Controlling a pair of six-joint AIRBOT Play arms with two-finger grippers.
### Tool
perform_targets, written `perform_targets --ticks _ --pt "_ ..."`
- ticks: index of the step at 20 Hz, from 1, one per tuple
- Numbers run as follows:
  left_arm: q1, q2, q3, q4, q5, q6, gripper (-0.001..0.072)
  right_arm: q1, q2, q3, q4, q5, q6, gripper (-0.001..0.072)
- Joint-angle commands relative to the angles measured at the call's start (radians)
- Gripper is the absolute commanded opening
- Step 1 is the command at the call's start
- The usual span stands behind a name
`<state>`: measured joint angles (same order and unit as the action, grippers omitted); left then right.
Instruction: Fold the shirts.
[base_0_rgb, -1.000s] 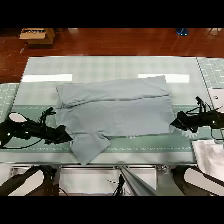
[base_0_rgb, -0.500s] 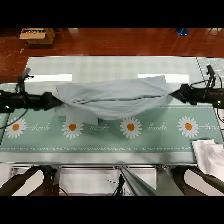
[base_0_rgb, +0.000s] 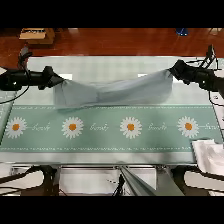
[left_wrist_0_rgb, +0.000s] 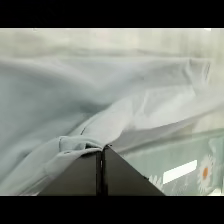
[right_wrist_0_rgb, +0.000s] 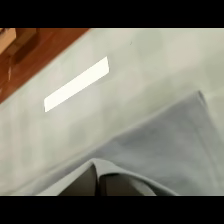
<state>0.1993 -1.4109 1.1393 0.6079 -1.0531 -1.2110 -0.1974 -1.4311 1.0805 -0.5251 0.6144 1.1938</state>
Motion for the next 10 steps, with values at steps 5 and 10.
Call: perform_targets --ticks 5,10 --pt "-0.005 -0.281 0.190 -0.023 -0.087 0.002 0.0027 0.008 -0.134 0.035 0.018 -0.076 0.000 0.0034" --pt "0.002 -0.342 0.189 -0.002 -0.106 0.004 0.0066 0.008 -0.155 0.035 -0.042 -0.079 0.000 0.0037"
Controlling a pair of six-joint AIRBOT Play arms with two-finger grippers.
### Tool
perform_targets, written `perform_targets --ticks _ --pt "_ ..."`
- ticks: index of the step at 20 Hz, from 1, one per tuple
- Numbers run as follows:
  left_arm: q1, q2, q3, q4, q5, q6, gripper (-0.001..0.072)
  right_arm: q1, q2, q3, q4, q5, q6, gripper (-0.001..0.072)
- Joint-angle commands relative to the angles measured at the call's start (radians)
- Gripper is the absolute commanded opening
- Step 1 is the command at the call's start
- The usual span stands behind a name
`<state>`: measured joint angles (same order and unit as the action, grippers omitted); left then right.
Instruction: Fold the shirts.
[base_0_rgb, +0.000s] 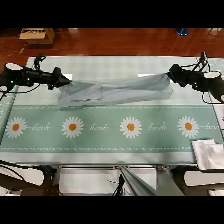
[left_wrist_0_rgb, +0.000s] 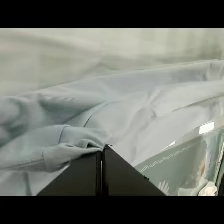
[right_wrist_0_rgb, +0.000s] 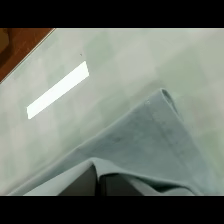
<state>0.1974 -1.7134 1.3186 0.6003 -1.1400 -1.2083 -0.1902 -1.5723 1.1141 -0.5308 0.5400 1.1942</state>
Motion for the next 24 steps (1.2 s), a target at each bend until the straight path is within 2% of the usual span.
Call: perform_targets --ticks 1,2,3,4,6,8,9,11,12,13,15,16,20,24 --pt "0.009 -0.041 0.010 0.006 -0.020 0.003 0.0195 0.000 -0.014 0.002 -0.038 -0.005 0.000 0.0039" --pt "0.018 -0.039 0.010 0.005 -0.025 0.003 0.0387 0.000 -0.013 0.002 -0.037 0.001 0.000 0.0091" --pt "0.031 -0.037 0.012 0.005 -0.045 0.003 0.0531 -0.008 -0.010 0.002 -0.040 0.014 -0.003 0.0157" --pt "0.051 -0.035 0.019 0.005 -0.079 0.003 0.0561 -0.020 -0.002 0.002 -0.056 0.039 -0.011 0.0164" --pt "0.102 -0.033 0.045 0.005 -0.166 0.003 0.0561 -0.059 0.026 0.002 -0.126 0.080 -0.029 0.0169" --pt "0.148 -0.027 0.077 0.005 -0.261 0.003 0.0557 -0.109 0.072 0.002 -0.237 0.103 -0.029 0.0455" --pt "0.164 -0.019 0.086 0.005 -0.298 0.003 0.0516 -0.137 0.094 0.002 -0.294 0.108 -0.016 0.0482" --pt "0.179 -0.004 0.090 0.005 -0.326 0.005 0.0510 -0.190 0.115 0.002 -0.377 0.111 0.078 0.0487" --pt "0.180 0.000 0.090 0.004 -0.328 0.012 0.0510 -0.213 0.111 0.002 -0.388 0.126 0.127 0.0535" --pt "0.176 0.002 0.090 0.005 -0.327 0.011 0.0510 -0.229 0.102 0.002 -0.387 0.147 0.149 0.0544" --pt "0.166 0.001 0.090 0.005 -0.327 0.020 0.0510 -0.240 0.065 0.002 -0.365 0.203 0.147 0.0560" --pt "0.158 0.001 0.090 0.005 -0.326 0.023 0.0510 -0.240 0.039 0.002 -0.342 0.222 0.144 0.0591" --pt "0.135 0.000 0.090 0.005 -0.326 0.056 0.0510 -0.212 -0.069 0.002 -0.099 0.246 0.055 0.0590" --pt "0.121 0.000 0.090 0.005 -0.308 0.056 0.0510 -0.130 -0.132 0.002 0.039 0.215 0.001 0.0588"
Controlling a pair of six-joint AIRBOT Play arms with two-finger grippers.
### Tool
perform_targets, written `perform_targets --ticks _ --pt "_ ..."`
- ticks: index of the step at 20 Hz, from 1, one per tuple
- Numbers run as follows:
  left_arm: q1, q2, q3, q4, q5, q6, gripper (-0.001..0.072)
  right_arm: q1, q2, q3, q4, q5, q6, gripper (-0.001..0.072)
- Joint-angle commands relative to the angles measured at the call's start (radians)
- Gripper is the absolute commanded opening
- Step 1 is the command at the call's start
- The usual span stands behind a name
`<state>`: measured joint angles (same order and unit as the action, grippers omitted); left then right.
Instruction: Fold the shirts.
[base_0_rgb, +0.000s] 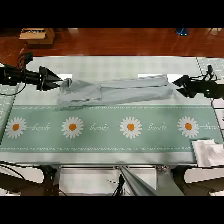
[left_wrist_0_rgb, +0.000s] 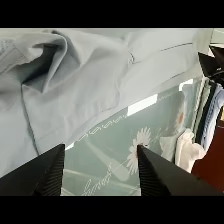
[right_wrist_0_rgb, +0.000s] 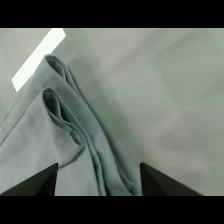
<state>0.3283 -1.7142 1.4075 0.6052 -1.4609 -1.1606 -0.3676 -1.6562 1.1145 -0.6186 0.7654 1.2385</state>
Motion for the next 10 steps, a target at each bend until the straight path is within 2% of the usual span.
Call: perform_targets --ticks 1,3,5,6,7,8,9,10 --pt "-0.014 0.000 0.001 0.000 0.021 0.009 0.0510 0.074 -0.058 0.001 0.145 -0.025 -0.044 0.0585" --pt "-0.023 0.000 0.001 -0.001 0.032 0.009 0.0510 0.134 -0.074 0.001 0.159 -0.069 -0.040 0.0566" --pt "-0.034 0.000 0.001 -0.001 0.035 0.009 0.0510 0.187 -0.082 0.001 0.163 -0.126 -0.027 0.0471" --pt "-0.037 0.000 0.001 -0.001 0.036 0.015 0.0510 0.209 -0.082 0.001 0.165 -0.159 -0.028 0.0392" --pt "-0.041 0.000 0.001 -0.003 0.035 0.024 0.0510 0.225 -0.081 0.001 0.166 -0.192 -0.028 0.0256" --pt "-0.043 0.000 0.001 -0.003 0.035 0.024 0.0503 0.235 -0.076 0.002 0.167 -0.206 -0.030 0.0079" --pt "-0.044 0.001 0.001 -0.004 0.035 0.024 0.0458 0.234 -0.064 0.002 0.167 -0.204 -0.042 0.0038" --pt "-0.044 0.001 0.001 -0.004 0.035 0.023 0.0419 0.234 -0.042 0.002 0.164 -0.197 -0.062 0.0037"
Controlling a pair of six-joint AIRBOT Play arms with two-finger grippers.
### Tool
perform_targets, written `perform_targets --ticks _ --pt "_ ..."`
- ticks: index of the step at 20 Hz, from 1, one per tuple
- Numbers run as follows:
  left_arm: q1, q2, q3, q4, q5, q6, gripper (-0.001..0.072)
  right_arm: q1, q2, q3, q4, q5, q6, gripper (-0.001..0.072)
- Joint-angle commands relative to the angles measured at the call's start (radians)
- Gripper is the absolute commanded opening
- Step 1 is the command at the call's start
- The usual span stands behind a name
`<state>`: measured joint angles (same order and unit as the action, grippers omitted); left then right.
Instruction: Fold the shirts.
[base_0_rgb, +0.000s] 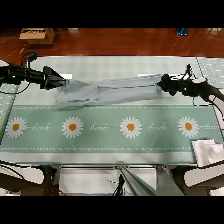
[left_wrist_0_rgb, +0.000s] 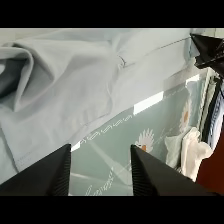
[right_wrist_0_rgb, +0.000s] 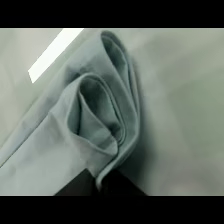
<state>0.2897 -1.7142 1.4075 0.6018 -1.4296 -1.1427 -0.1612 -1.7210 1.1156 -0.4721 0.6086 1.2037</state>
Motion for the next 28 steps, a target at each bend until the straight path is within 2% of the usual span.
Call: perform_targets --ticks 1,2,3,10,15,18,22,25,28 --pt "-0.006 0.001 0.001 -0.001 0.002 0.005 0.0328 0.024 0.051 0.001 0.014 -0.026 -0.051 0.0037" --pt "-0.008 0.001 0.002 -0.005 -0.011 0.005 0.0144 0.018 0.091 0.001 -0.005 -0.004 -0.062 0.0037" --pt "-0.011 0.001 0.002 -0.016 -0.023 0.006 0.0029 0.014 0.134 0.001 -0.037 0.021 -0.061 0.0037" --pt "-0.163 0.001 0.001 -0.185 -0.037 0.023 0.0029 0.015 0.491 0.001 -0.234 0.240 0.038 0.0036" --pt "-0.362 0.000 0.000 -0.192 0.005 0.023 0.0028 0.015 0.719 0.001 -0.357 0.399 0.183 0.0036" --pt "-0.468 0.000 0.000 -0.192 0.042 0.019 0.0029 0.015 0.842 0.001 -0.385 0.449 0.262 0.0036" --pt "-0.626 -0.001 0.000 -0.220 0.151 -0.014 0.0029 0.015 0.939 0.001 -0.477 0.535 0.346 0.0036" --pt "-0.742 -0.007 0.000 -0.262 0.234 -0.014 0.0029 0.015 0.969 0.001 -0.488 0.633 0.359 0.0036" --pt "-0.832 -0.027 0.000 -0.262 0.291 -0.026 0.0029 0.015 1.012 0.001 -0.488 0.661 0.385 0.0036"
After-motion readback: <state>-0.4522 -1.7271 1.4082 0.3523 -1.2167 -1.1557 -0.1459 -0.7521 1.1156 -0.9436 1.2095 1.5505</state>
